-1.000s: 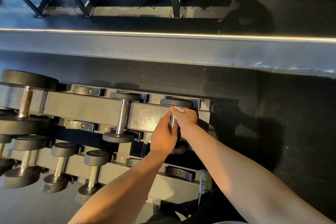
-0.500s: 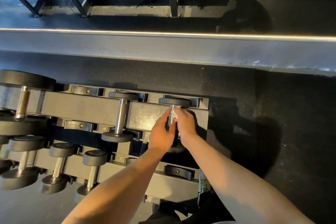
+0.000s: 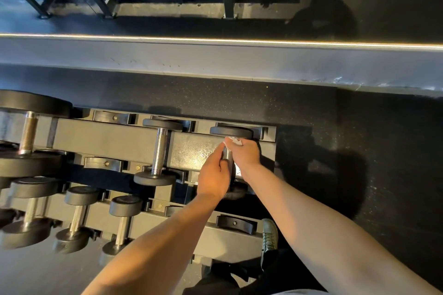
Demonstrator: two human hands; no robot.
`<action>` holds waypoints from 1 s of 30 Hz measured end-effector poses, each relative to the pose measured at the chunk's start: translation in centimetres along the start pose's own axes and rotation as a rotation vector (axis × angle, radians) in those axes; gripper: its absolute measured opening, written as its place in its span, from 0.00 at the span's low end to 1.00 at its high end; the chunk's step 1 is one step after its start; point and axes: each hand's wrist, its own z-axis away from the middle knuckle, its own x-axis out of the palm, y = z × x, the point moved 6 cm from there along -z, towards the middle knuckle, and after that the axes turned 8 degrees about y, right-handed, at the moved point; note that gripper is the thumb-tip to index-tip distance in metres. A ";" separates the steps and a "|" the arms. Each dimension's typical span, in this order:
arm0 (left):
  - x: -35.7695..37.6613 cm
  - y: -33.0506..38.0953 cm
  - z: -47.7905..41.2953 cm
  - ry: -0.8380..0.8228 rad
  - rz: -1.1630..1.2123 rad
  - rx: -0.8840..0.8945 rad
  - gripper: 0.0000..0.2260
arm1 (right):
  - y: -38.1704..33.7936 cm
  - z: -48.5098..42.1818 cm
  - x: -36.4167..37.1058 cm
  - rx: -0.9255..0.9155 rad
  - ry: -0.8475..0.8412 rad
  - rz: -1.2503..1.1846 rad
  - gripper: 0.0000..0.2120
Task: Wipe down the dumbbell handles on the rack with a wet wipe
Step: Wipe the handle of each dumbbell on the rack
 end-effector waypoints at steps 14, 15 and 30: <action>0.1 0.3 0.3 0.013 -0.051 -0.009 0.23 | -0.1 0.4 0.0 -0.061 0.072 0.265 0.12; 0.0 0.3 0.4 0.015 -0.050 -0.005 0.23 | -0.3 0.3 0.1 -0.063 0.098 0.246 0.13; 0.3 -0.8 0.4 0.056 -0.016 -0.109 0.18 | -0.2 -0.4 0.5 0.016 0.113 0.271 0.15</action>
